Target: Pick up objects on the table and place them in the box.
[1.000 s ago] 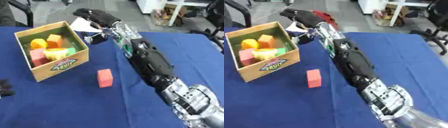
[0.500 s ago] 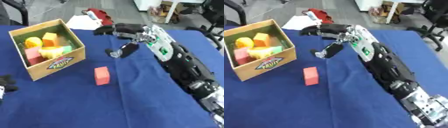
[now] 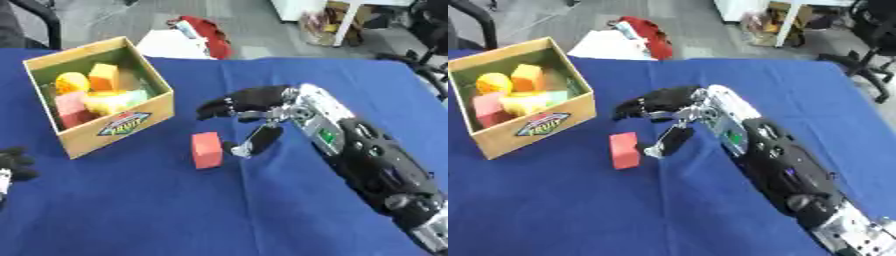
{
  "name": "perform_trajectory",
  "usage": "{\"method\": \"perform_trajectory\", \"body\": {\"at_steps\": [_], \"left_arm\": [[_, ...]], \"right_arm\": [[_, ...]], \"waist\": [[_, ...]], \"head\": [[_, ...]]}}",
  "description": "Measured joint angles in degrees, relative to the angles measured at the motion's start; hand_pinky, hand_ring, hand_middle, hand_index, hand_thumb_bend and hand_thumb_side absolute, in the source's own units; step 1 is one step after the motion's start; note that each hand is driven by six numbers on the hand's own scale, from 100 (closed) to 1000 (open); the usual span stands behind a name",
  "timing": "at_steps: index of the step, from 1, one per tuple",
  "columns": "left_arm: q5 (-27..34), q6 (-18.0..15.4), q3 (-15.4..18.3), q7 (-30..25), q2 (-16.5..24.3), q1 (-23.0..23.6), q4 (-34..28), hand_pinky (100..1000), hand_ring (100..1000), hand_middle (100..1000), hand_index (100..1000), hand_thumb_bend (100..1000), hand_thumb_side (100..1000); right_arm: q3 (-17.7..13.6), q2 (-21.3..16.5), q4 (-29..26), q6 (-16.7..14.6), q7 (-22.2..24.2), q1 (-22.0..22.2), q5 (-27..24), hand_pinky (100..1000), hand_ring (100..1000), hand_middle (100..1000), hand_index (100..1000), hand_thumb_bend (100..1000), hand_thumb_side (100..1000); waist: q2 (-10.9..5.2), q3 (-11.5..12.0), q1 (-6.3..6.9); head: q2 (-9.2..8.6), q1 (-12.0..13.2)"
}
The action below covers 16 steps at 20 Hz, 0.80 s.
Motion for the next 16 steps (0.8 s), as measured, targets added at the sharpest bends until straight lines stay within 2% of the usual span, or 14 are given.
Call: {"method": "perform_trajectory", "body": {"at_steps": [6,8,9,10,11,12,14,16], "left_arm": [[0.0,0.0,0.0,0.0,0.0,0.0,0.0,691,572,590,767,100,753],[0.0,0.0,0.0,0.0,0.0,-0.1,0.0,691,572,590,767,100,753],[0.0,0.0,0.0,0.0,0.0,-0.1,0.0,691,572,590,767,100,754],[0.0,0.0,0.0,0.0,0.0,-0.1,0.0,691,573,590,768,100,754],[0.0,0.0,0.0,0.0,0.0,-0.1,0.0,691,573,590,768,100,754],[0.0,0.0,0.0,0.0,0.0,-0.1,0.0,691,573,590,768,100,754],[0.0,0.0,0.0,0.0,0.0,-0.1,0.0,691,573,590,767,100,754],[0.0,0.0,0.0,0.0,0.0,-0.1,0.0,691,573,590,767,100,755]], "right_arm": [[-0.1,2.8,5.7,-2.2,-2.2,-0.8,7.5,884,966,1000,1000,100,567],[-0.7,3.7,7.5,-2.9,-3.0,-1.5,9.6,866,940,972,1000,100,521],[-0.9,4.0,8.1,-3.1,-3.5,-1.7,10.5,852,921,917,1000,100,473],[-1.2,4.3,8.7,-3.4,-4.2,-1.8,11.2,831,882,799,1000,100,398],[-1.5,4.4,9.0,-3.7,-5.2,-1.9,11.8,822,864,746,1000,100,368],[-1.7,4.6,9.3,-3.8,-6.4,-2.0,12.2,806,829,638,981,100,269],[-1.9,4.8,9.8,-3.8,-9.2,-2.0,12.3,779,770,521,927,100,163],[-1.9,4.8,10.0,-3.5,-12.0,-2.0,12.1,766,737,482,893,100,121]], "waist": [[0.00,0.1,0.00],[0.00,0.1,0.00],[0.00,0.2,0.00],[0.00,0.2,0.00],[0.00,0.2,0.00],[0.00,0.2,0.00],[0.00,0.3,0.00],[0.00,0.3,0.00]], "head": [[-0.01,0.0],[-0.01,0.0],[-0.02,0.1],[-0.02,0.1],[-0.02,0.2],[-0.02,0.2],[-0.02,0.2],[-0.02,0.3]]}}
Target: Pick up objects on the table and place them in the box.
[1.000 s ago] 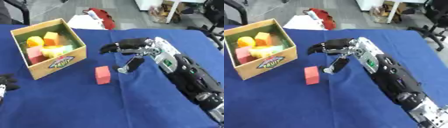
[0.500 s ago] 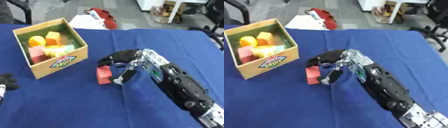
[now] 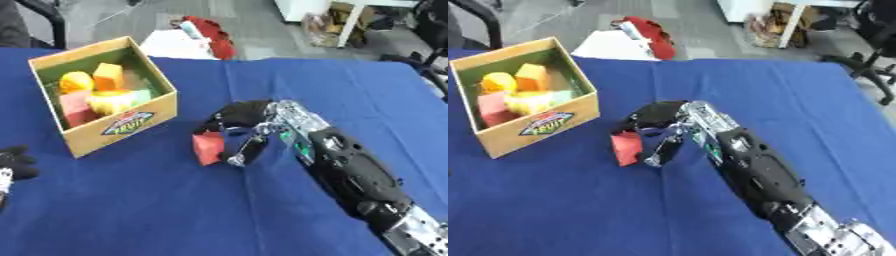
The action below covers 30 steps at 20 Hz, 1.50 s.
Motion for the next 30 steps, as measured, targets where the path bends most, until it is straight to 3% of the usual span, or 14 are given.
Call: {"method": "perform_trajectory", "body": {"at_steps": [5,8,12,13,15,17,19,24,26,28,30], "left_arm": [[0.0,0.0,0.0,0.0,0.0,0.0,0.0,691,573,591,768,100,752],[0.0,0.0,0.0,0.0,0.0,-0.2,0.0,691,573,591,768,100,751],[0.1,0.0,-0.3,-0.4,0.0,-0.8,0.0,691,573,591,768,100,751],[0.1,0.0,-0.4,-0.6,0.0,-0.9,0.0,691,573,591,768,100,751],[0.2,0.0,-0.9,-1.0,0.0,-1.3,0.0,691,573,591,768,100,751],[0.3,0.0,-1.2,-1.4,0.0,-1.7,0.0,691,573,591,768,100,752],[0.3,0.0,-1.5,-1.7,0.0,-2.1,0.0,691,573,590,768,100,753],[0.5,0.0,-1.7,-2.0,0.0,-2.2,0.0,692,572,590,768,100,754],[0.5,0.0,-1.7,-2.1,0.0,-2.3,0.0,692,572,590,768,100,755],[0.5,0.0,-1.7,-2.1,0.0,-2.3,0.0,692,572,590,768,100,755],[0.5,0.0,-1.7,-2.1,0.0,-2.3,0.0,692,572,590,768,100,755]], "right_arm": [[-1.1,0.0,-0.3,1.4,-2.9,-3.1,-4.9,758,705,464,879,100,109],[-2.5,0.3,0.5,3.1,-1.9,-8.2,-8.6,752,679,454,872,100,107],[-6.6,3.8,5.4,6.0,-1.5,-15.6,-10.9,755,666,489,887,100,100],[-7.8,5.1,6.9,6.8,-2.2,-17.1,-10.5,790,756,706,990,100,157],[-10.1,7.5,10.5,8.4,-3.4,-19.6,-7.7,855,875,912,1000,100,333],[-12.1,10.0,14.2,10.1,-4.8,-21.5,-2.3,888,942,998,1000,100,348],[-13.9,12.0,16.8,12.3,-7.1,-22.4,4.2,907,987,1000,1000,100,334],[-16.9,14.4,20.3,20.5,-16.7,-22.8,18.7,892,988,1000,1000,100,298],[-17.5,14.7,21.3,23.0,-20.1,-22.8,22.2,893,991,1000,1000,100,255],[-17.8,14.7,22.2,24.3,-22.0,-22.7,24.5,909,1000,1000,1000,100,100],[-17.9,14.7,23.3,24.3,-22.2,-22.7,26.1,937,1000,1000,1000,196,100]], "waist": [[0.00,0.3,0.00],[0.00,1.2,0.00],[0.00,3.6,0.00],[0.00,4.3,-0.01],[0.06,5.9,-0.02],[0.07,7.4,-0.02],[0.08,8.4,-0.02],[0.31,9.2,-0.02],[0.31,9.2,-0.02],[0.32,9.1,-0.02],[0.32,9.0,-0.02]], "head": [[-0.02,0.2],[-0.36,0.2],[-1.03,-0.6],[-1.14,-0.9],[-1.48,-1.6],[-1.64,-2.4],[-1.97,-2.9],[-2.06,-3.4],[-2.07,-3.5],[-2.08,-3.5],[-2.08,-3.5]]}}
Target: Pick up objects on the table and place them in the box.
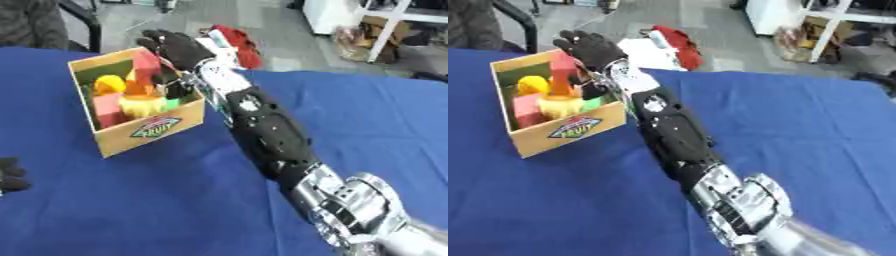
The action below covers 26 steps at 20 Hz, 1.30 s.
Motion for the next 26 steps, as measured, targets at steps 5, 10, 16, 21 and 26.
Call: {"method": "perform_trajectory", "body": {"at_steps": [5,10,16,21,26], "left_arm": [[0.0,0.0,0.0,0.0,0.0,0.0,0.0,693,572,590,768,100,755],[0.0,0.1,0.1,0.0,0.0,0.4,0.0,693,572,590,768,100,754],[0.0,0.1,0.6,0.6,0.0,1.4,0.0,692,573,591,768,100,754],[-0.2,0.1,1.3,1.3,0.0,2.1,0.0,692,573,592,768,100,755],[-0.4,0.1,1.7,1.7,0.0,2.5,0.0,692,573,592,767,100,759]], "right_arm": [[0.0,-0.1,1.1,-3.2,4.1,0.2,1.3,943,1000,1000,1000,256,100],[1.1,-1.7,-2.5,-7.0,5.3,0.7,-1.0,937,1000,1000,1000,276,100],[5.4,-9.2,-14.5,-12.9,5.0,3.7,-11.1,902,970,1000,1000,170,100],[7.4,-18.0,-28.0,-14.2,4.1,11.6,-24.2,840,860,895,992,100,100],[5.3,-23.2,-38.7,-11.6,1.4,24.2,-41.9,798,722,753,917,100,219]], "waist": [[0.00,-0.5,0.00],[-0.06,-2.3,0.00],[-0.24,-5.9,0.00],[-0.52,-9.0,0.00],[-0.77,-11.5,0.00]], "head": [[0.00,0.0],[0.08,0.7],[0.62,2.7],[1.14,4.5],[1.39,5.7]]}}
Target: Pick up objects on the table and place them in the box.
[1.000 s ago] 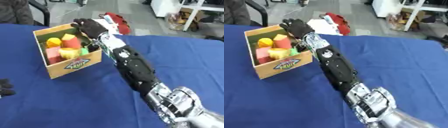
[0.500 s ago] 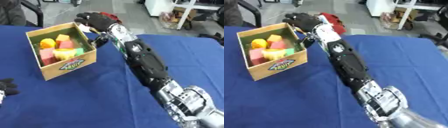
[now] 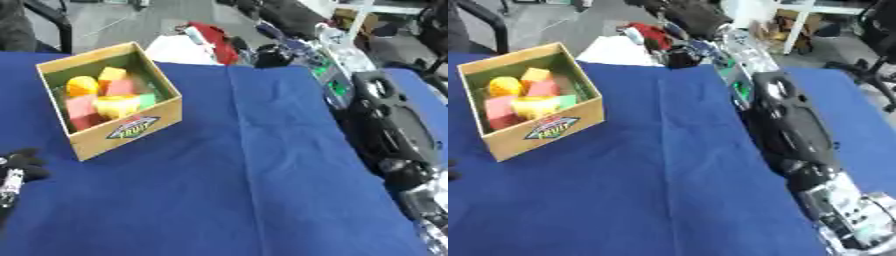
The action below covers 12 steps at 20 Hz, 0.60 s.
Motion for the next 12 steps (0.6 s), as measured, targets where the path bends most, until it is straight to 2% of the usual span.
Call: {"method": "perform_trajectory", "body": {"at_steps": [1,2,5,7,12], "left_arm": [[0.0,0.0,0.1,0.1,0.0,0.1,0.0,692,573,592,767,100,760],[-0.1,0.1,0.2,0.1,0.0,0.2,0.0,692,573,592,767,100,761],[-0.1,0.1,0.3,0.3,0.0,0.3,0.0,692,573,592,767,100,763],[-0.1,0.1,0.3,0.4,0.0,0.5,0.0,692,573,592,767,100,764],[-0.1,0.1,0.4,0.5,0.0,0.7,0.0,692,573,592,767,100,763]], "right_arm": [[-0.8,-0.2,-1.7,0.5,-0.6,2.8,-3.9,787,697,730,902,100,344],[-1.7,-0.2,-3.1,0.8,-1.1,5.4,-7.7,778,676,709,891,100,420],[-4.8,0.6,-6.8,2.0,-2.5,12.5,-17.4,766,648,681,877,100,431],[-6.2,2.2,-8.8,2.6,-2.7,16.2,-22.1,763,635,670,877,100,432],[-8.6,7.8,-11.9,3.9,-1.0,23.6,-28.7,755,610,643,874,100,466]], "waist": [[-0.02,-0.3,0.00],[-0.02,-0.5,0.00],[-0.02,-1.0,0.00],[-0.02,-1.3,0.00],[-0.02,-2.5,0.03]], "head": [[0.23,0.2],[0.28,0.5],[0.47,1.4],[0.74,1.8],[1.20,3.4]]}}
